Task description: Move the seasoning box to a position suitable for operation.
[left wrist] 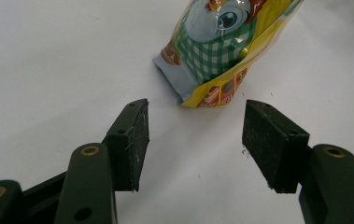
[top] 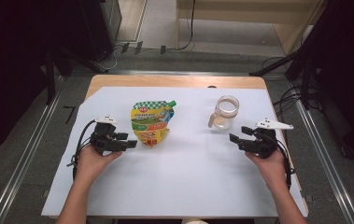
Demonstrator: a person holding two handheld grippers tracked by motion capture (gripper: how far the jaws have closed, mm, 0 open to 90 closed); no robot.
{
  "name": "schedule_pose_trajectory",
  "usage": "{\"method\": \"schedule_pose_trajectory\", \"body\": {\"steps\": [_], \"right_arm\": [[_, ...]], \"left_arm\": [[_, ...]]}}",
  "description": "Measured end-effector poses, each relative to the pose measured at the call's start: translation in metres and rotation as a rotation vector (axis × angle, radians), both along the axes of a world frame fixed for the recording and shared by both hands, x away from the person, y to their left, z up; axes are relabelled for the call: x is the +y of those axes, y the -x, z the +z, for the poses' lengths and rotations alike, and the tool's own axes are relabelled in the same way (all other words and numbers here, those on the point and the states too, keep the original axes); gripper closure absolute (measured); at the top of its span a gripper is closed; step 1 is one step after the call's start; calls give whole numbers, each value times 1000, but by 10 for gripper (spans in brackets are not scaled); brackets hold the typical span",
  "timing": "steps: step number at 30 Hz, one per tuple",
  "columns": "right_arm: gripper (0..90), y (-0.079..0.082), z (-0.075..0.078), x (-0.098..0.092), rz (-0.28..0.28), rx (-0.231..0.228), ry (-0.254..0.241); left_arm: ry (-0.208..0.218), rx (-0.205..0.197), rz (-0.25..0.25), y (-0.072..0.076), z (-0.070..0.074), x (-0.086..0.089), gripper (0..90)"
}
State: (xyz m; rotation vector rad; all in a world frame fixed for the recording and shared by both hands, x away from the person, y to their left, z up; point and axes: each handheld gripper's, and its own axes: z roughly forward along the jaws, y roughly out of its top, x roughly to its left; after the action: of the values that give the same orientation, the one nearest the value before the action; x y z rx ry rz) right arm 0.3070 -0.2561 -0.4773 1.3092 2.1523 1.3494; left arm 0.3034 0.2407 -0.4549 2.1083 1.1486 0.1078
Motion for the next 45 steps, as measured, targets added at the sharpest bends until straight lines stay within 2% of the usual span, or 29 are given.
{"method": "schedule_pose_trajectory", "body": {"steps": [3, 9, 12, 18, 23, 25, 27, 30, 32, 36, 38, 40, 45], "right_arm": [[356, -2, -1, 0, -3, 27, -8], [373, -1, 1, -3, -14, 10, 6], [421, -2, 0, -3, -9, 10, 30], [452, -7, 0, -1, -17, 15, 33], [462, -11, -4, 2, -20, 25, 10], [465, -16, -3, 3, -20, 28, 23], [432, -19, -2, 3, -33, -5, 10], [357, -24, 0, 4, -22, 10, 5], [315, -26, 0, 6, -30, -2, 14], [216, -33, -3, 8, -52, 3, 18], [195, -38, -6, 9, -66, 4, 5], [183, -44, -8, 10, -70, 30, 10], [171, -55, -12, 17, -59, 12, 27]], "left_arm": [[-3, -4, -8, 2, 1, -1, 423], [-3, -4, -16, 4, 2, -3, 425], [3, -12, -21, 6, 3, -4, 423], [-2, -23, -30, 9, 5, -5, 422], [-1, -23, -31, 10, 5, -4, 422], [0, -25, -35, 10, 5, -4, 422], [1, -27, -34, 10, 5, -3, 422], [0, -27, -35, 10, 5, -3, 422], [0, -26, -36, 10, 5, -3, 422], [2, -32, -39, 11, 5, -4, 422], [2, -32, -41, 11, 5, -4, 422], [2, -34, -42, 11, 5, -4, 422], [-1, -29, -39, 11, 4, -3, 422]]}}
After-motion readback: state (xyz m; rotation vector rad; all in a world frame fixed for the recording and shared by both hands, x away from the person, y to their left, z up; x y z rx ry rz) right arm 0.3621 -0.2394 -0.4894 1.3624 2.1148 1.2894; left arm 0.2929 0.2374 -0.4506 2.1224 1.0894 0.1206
